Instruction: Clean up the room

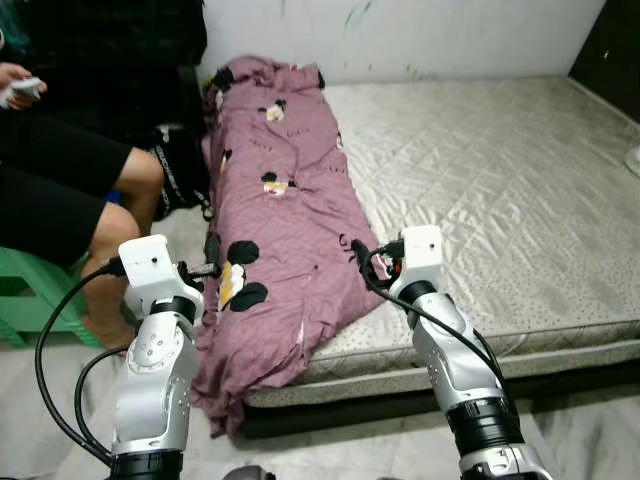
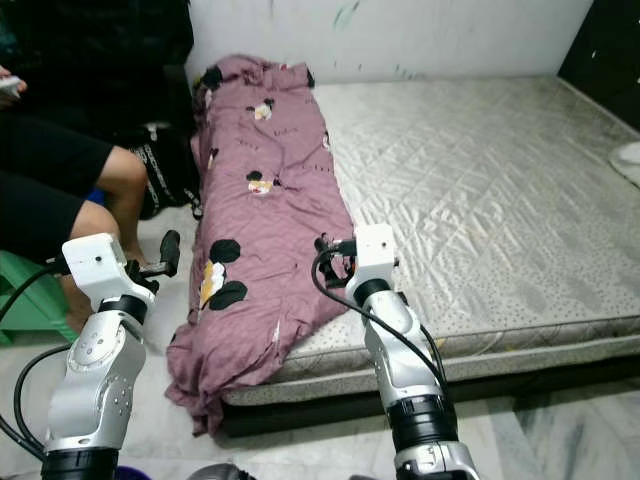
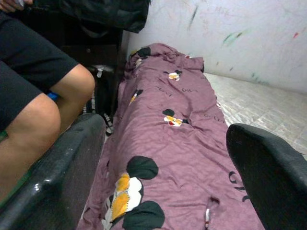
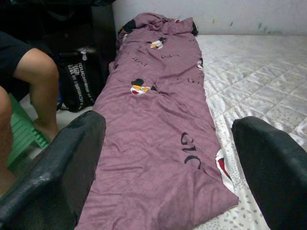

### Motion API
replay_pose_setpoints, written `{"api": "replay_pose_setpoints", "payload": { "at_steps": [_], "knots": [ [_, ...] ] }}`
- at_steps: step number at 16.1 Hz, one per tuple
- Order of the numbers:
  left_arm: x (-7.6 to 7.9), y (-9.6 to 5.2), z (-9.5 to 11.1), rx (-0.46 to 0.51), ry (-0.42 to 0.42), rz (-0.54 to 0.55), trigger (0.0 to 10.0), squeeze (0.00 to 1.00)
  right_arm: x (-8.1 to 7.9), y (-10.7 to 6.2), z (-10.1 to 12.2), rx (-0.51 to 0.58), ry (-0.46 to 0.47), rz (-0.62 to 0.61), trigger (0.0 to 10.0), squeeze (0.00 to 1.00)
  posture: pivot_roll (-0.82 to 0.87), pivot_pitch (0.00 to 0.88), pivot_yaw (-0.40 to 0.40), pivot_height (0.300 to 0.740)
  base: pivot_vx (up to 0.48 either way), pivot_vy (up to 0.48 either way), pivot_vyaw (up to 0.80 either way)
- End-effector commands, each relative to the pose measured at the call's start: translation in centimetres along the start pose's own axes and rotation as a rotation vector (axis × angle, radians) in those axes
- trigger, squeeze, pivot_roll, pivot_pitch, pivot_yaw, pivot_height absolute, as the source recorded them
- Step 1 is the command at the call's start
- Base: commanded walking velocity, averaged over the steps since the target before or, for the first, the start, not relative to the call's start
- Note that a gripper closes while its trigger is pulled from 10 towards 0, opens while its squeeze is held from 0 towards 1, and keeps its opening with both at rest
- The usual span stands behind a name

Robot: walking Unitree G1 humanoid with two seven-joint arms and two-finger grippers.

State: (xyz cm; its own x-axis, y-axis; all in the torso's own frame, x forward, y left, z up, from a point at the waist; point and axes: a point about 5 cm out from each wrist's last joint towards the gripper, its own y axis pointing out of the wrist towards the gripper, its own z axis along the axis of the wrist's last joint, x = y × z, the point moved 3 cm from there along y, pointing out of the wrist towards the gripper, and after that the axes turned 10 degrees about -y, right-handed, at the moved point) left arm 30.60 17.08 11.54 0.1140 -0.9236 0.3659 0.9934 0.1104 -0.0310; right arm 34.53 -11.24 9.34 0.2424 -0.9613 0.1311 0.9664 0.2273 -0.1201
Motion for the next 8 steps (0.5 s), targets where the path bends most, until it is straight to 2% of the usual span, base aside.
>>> {"api": "replay_pose_setpoints", "payload": {
  "at_steps": [1,4,8],
  "knots": [
    [0.58,0.03,0.12,0.002,-0.002,-0.020,10.0,0.00,0.67,0.08,0.46,0.012,-0.006,-0.016,10.0,0.00,-0.01,0.000,0.023,0.740,0.000,0.000,0.00],
    [0.50,0.07,0.13,0.003,-0.011,-0.012,10.0,0.00,0.74,0.13,0.43,0.006,-0.006,-0.017,10.0,0.00,-0.01,0.000,0.022,0.740,0.000,0.000,0.00],
    [0.34,0.13,0.14,0.002,-0.024,-0.006,10.0,0.00,0.78,0.19,0.41,0.004,-0.002,-0.020,10.0,0.00,-0.01,0.000,0.022,0.740,0.000,0.000,-0.77]
  ]
}}
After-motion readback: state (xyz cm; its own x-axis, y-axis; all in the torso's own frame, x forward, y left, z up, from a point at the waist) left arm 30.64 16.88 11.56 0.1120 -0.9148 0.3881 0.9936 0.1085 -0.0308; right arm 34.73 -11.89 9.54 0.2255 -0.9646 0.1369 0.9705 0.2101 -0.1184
